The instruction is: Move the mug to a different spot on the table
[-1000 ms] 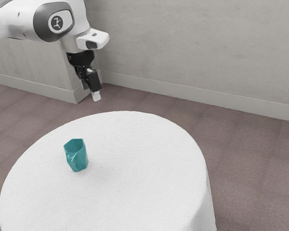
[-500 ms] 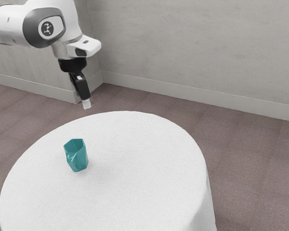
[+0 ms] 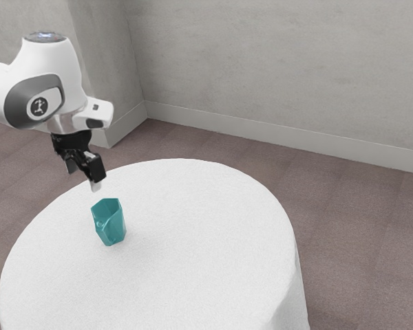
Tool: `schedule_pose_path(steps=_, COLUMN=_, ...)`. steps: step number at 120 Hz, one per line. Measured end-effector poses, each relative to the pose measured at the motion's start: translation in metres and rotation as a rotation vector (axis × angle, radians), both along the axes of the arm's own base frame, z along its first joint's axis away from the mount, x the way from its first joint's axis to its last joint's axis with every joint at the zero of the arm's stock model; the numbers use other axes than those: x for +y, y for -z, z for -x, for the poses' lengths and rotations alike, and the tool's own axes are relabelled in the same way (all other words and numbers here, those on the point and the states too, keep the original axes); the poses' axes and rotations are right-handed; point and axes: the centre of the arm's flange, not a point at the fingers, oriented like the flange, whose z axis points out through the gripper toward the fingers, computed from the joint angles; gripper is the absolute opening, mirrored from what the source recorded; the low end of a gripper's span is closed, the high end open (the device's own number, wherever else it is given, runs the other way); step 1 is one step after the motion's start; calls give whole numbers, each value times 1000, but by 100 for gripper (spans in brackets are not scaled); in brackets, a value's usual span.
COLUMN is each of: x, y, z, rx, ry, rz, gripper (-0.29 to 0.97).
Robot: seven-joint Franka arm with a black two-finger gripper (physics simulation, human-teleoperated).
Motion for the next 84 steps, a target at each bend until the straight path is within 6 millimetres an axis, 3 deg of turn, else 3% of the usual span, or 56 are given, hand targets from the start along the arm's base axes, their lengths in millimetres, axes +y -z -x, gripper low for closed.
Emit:
schedule_pose_path(steps=13, x=10, y=10, z=-1, rx=-4, ry=-77, rz=-9, gripper=68)
schedule_pose_path(steps=26, x=21, y=37, z=26, rx=-40, ry=-157, rz=-8, gripper=68)
schedule_pose_path(steps=41, x=20, y=65, z=37, rx=-109, ry=-234, rz=4, gripper=68)
schedule_pose_path(steps=57, x=19, y=75, z=35, rx=-163, ry=-335, rz=23, gripper=68)
schedule_pose_path(steps=74, x=17, y=107, z=42, rx=-173, ry=-466, rz=41, gripper=68)
schedule_pose_path(steps=84, x=16, y=115, z=44, rx=-203, ry=-543, rz=60, gripper=64)
